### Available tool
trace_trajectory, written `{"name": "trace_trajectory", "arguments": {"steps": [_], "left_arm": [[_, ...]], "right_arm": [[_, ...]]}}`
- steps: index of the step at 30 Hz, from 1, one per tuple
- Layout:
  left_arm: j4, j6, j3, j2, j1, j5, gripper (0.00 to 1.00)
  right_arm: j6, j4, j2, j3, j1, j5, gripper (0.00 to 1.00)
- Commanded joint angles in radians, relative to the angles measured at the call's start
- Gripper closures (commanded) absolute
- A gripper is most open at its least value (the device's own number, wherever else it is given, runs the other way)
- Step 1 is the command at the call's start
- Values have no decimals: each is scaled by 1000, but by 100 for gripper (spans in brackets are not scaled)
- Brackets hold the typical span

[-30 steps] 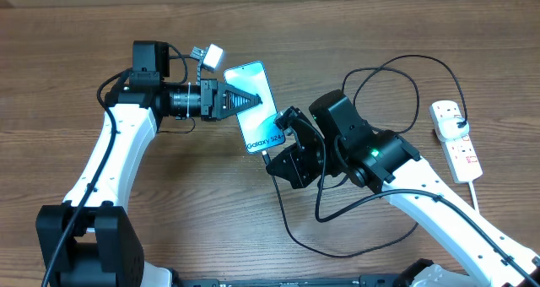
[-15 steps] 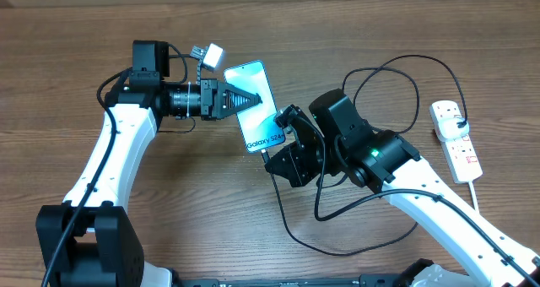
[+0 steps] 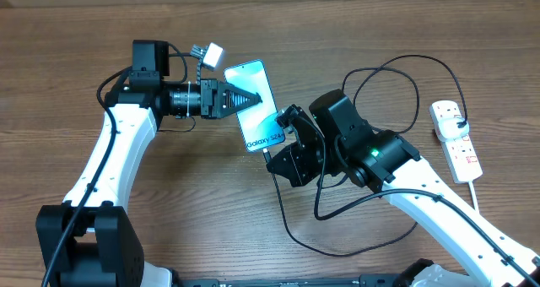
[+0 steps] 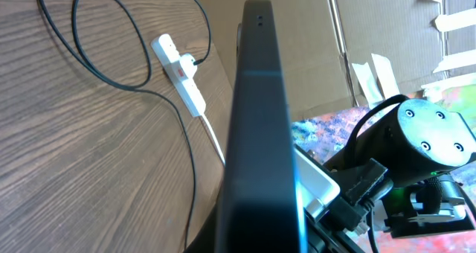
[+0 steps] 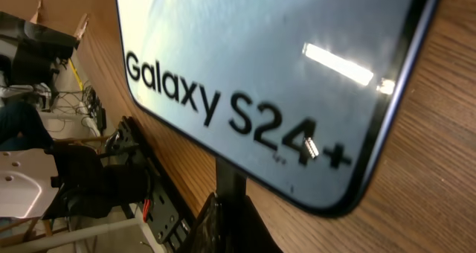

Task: Plug charger to phone and switch on socket
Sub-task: 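Align the USB-C plug with the phone's bottom port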

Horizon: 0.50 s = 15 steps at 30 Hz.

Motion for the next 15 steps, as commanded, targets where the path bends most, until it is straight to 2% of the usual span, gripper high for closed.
{"name": "trace_trajectory", "arguments": {"steps": [1, 15], "left_arm": [[11, 26, 10, 5, 2, 57, 96], [11, 26, 10, 5, 3, 65, 96]], "right_arm": [[3, -3, -24, 28, 2, 9, 96], [-1, -21, -77, 28, 2, 63, 96]]}}
